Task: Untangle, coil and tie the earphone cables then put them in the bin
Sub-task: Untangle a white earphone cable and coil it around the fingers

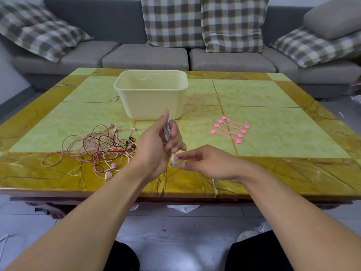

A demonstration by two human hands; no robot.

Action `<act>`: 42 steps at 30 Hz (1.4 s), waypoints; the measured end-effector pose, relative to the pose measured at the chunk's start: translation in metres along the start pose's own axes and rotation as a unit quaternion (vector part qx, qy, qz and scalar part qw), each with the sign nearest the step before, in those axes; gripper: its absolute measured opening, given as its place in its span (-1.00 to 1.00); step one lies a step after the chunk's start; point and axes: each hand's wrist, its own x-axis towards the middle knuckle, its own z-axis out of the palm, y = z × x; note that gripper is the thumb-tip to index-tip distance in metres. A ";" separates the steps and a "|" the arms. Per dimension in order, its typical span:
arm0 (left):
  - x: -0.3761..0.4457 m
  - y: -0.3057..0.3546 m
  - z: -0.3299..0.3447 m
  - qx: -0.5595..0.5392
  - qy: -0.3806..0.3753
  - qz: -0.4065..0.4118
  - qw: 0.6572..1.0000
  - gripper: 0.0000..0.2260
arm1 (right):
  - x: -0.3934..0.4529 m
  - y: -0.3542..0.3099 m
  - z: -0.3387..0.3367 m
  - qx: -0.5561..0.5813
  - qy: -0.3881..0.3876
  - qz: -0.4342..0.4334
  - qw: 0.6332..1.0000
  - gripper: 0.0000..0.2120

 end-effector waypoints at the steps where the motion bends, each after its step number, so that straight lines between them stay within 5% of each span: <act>1: -0.001 0.002 0.000 0.000 -0.019 -0.005 1.000 -0.49 | -0.002 0.002 -0.006 -0.027 -0.007 0.011 1.000 -0.65; 4: -0.003 0.007 -0.001 -0.006 -0.071 -0.025 0.997 -0.48 | -0.009 0.004 -0.023 -0.065 0.020 -0.008 0.998 -0.73; 8: -0.002 0.007 -0.005 -0.003 -0.129 -0.056 0.990 -0.52 | -0.011 -0.003 -0.033 0.058 0.183 -0.139 0.972 -0.88; 13: -0.002 0.005 -0.005 0.006 -0.190 -0.087 0.978 -0.56 | -0.009 -0.016 -0.021 0.135 0.156 -0.246 0.947 -0.80; 23: -0.004 0.001 -0.008 0.045 -0.222 -0.148 0.963 -0.54 | -0.006 -0.008 -0.026 0.089 0.078 -0.194 0.974 -0.72; 34: -0.002 -0.009 0.003 0.078 0.000 -0.160 0.984 -0.67 | -0.005 -0.005 -0.024 0.077 0.059 -0.202 0.975 -0.91; 42: 0.004 -0.018 0.001 0.140 0.087 -0.072 0.984 -0.93 | -0.002 -0.006 -0.022 0.075 0.153 -0.175 0.970 -0.92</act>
